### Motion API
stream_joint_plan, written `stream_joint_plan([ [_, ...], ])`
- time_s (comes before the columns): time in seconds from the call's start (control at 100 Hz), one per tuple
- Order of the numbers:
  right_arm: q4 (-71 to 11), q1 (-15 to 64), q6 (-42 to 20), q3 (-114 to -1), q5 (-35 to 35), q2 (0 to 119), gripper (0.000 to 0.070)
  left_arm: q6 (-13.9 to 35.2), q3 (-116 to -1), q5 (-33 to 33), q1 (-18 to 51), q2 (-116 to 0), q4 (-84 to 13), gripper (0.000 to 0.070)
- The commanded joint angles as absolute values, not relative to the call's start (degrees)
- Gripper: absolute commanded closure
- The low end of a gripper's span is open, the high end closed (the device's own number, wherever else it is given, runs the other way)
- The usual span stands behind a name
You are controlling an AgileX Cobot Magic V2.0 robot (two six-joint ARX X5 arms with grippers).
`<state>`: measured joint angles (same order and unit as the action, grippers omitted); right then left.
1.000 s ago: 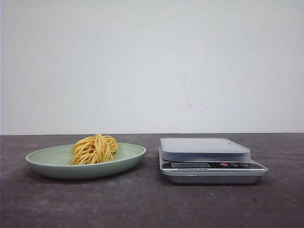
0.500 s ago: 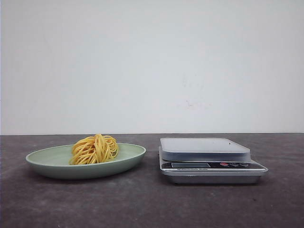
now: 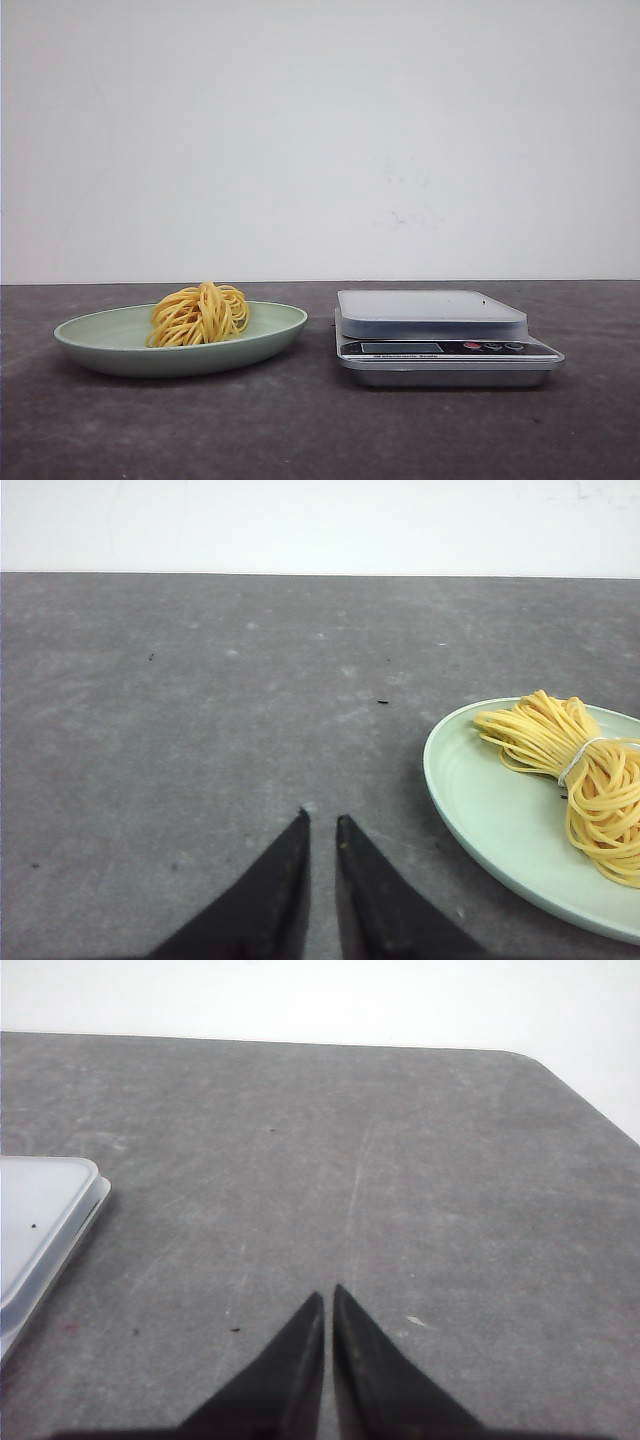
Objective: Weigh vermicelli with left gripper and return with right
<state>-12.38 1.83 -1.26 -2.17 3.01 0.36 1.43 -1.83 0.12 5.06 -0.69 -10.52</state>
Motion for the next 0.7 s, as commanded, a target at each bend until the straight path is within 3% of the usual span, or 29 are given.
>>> stream_joint_plan([
  [0.0, -11.20, 1.74, -0.91, -1.72, 2.94, 0.23, 0.0693, 0.91, -0.89, 0.21, 5.17, -0.62, -10.72, 0.0688],
  [0.16, -10.52, 1.74, -5.98, -1.72, 2.76, 0.23, 0.0693, 6.74, -1.32, 0.67, 5.17, -0.62, -10.66, 0.0688],
  [0.28, -8.27, 1.74, -8.62, -1.76, 1.52, 0.23, 0.0693, 8.01, -1.32, 0.97, 5.17, -0.62, -8.71, 0.0688],
  [0.51, -9.65, 1.76, -16.97, -8.34, -1.74, 0.38, 0.0694, 23.44, -6.15, 2.02, 5.19, -0.89, -6.72, 0.0688],
  [0.69, -16.78, 1.76, -18.83, -19.92, -1.76, 3.70, 0.0695, 24.01, -17.21, 3.01, 5.28, -3.90, -9.56, 0.0688],
])
